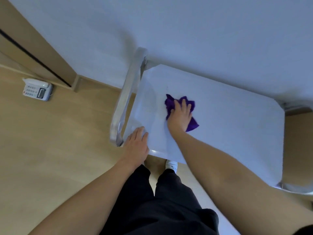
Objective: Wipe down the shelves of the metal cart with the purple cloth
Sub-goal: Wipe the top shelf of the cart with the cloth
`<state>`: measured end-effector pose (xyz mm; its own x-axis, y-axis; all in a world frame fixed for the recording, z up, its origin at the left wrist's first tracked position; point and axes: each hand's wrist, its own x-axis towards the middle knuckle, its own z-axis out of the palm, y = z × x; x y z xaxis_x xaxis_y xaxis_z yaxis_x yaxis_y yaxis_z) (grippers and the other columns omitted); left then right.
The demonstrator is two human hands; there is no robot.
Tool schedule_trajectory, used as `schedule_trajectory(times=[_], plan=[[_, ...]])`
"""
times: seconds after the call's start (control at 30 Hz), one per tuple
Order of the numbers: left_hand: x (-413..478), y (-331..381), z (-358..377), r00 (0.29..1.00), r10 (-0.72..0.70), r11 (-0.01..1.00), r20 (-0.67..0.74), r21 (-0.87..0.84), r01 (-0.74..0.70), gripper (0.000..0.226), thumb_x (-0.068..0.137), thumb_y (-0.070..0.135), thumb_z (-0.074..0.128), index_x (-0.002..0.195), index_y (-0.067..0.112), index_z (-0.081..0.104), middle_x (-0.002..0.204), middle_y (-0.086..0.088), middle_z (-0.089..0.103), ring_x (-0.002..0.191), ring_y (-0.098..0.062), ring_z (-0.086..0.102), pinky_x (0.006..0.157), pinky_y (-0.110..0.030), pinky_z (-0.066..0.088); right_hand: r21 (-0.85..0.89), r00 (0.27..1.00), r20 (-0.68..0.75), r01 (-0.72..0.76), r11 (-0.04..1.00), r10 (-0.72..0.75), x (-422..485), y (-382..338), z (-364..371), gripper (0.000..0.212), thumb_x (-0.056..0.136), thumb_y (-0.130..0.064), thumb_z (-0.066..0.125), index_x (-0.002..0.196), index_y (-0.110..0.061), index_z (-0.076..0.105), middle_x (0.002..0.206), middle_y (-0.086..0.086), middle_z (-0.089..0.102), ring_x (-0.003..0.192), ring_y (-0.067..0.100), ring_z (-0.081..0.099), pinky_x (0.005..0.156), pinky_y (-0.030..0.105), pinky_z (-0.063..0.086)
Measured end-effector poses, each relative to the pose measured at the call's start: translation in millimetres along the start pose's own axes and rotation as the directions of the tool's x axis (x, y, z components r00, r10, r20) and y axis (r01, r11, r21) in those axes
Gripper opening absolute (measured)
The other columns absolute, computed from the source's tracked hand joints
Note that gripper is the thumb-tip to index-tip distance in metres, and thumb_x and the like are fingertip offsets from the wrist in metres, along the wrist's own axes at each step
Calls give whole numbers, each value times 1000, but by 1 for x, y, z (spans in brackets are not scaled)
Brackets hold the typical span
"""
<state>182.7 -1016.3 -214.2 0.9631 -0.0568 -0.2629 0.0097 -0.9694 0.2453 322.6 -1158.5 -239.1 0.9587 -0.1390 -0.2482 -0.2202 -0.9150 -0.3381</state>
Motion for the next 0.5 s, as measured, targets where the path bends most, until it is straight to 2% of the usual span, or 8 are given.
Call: schedule_trajectory(times=[0.03, 0.1, 0.17, 0.23, 0.3, 0.37, 0.43, 0.5], plan=[[5, 0, -1, 1000, 22, 1000, 6, 0, -22, 43, 69, 12, 70, 112, 4, 63, 129, -17, 55, 120, -33, 54, 86, -42, 51, -7, 1000, 6, 27, 1000, -27, -11, -9, 6, 47, 99, -20, 42, 145, -29, 38, 161, 0, 18, 149, 29, 7, 119, 49, 12], [11, 2, -3, 998, 54, 998, 23, 13, -54, 47, 66, 11, 73, 111, 4, 63, 128, -17, 56, 119, -32, 54, 86, -41, 52, -36, 959, 59, 280, 959, -277, -34, -14, 18, 49, 96, -17, 48, 143, -29, 41, 160, 0, 22, 149, 30, 9, 119, 50, 13], [15, 5, -3, 995, 86, 996, 44, 35, -88, 49, 69, 13, 73, 115, 4, 62, 129, -17, 54, 121, -31, 53, 90, -40, 50, -58, 830, 173, 547, 835, -531, -40, 9, 15, 52, 96, -19, 52, 145, -30, 39, 159, 0, 26, 149, 28, 12, 121, 45, 9], [19, 11, 0, 992, 114, 992, 54, 44, -117, 48, 72, 14, 71, 117, 4, 59, 131, -18, 52, 122, -32, 51, 92, -41, 49, -59, 783, 172, 614, 787, -598, -24, 50, -1, 48, 98, -23, 51, 145, -31, 40, 158, 0, 30, 148, 27, 18, 119, 40, 10], [24, 21, 3, 990, 124, 990, 68, 51, -128, 47, 72, 14, 70, 116, 2, 59, 130, -20, 50, 121, -35, 50, 89, -42, 50, -66, 893, 56, 450, 891, -447, -11, 100, -19, 44, 97, -21, 52, 141, -27, 48, 154, 5, 37, 145, 31, 27, 118, 40, 18], [29, 33, 6, 986, 146, 987, 75, 57, -150, 45, 71, 13, 67, 114, 1, 59, 129, -20, 50, 120, -37, 49, 85, -43, 51, -40, 986, -61, 154, 987, -156, -10, 155, -42, 42, 97, -18, 50, 139, -21, 51, 153, 9, 38, 143, 35, 29, 117, 44, 25], [34, 45, 9, 978, 194, 978, 76, 66, -200, 44, 72, 11, 66, 114, 1, 59, 130, -19, 51, 122, -36, 48, 85, -43, 50, 26, 982, -135, -132, 991, 135, -19, 191, -59, 43, 101, -21, 43, 144, -23, 44, 157, 5, 30, 146, 31, 21, 118, 44, 22], [40, 60, 12, 971, 231, 969, 67, 78, -236, 43, 70, 10, 66, 112, 1, 60, 129, -18, 52, 121, -35, 49, 85, -42, 51, 85, 919, -184, -339, 937, 349, -24, 192, -58, 44, 102, -23, 40, 146, -24, 40, 159, 1, 25, 148, 28, 15, 118, 46, 20]])
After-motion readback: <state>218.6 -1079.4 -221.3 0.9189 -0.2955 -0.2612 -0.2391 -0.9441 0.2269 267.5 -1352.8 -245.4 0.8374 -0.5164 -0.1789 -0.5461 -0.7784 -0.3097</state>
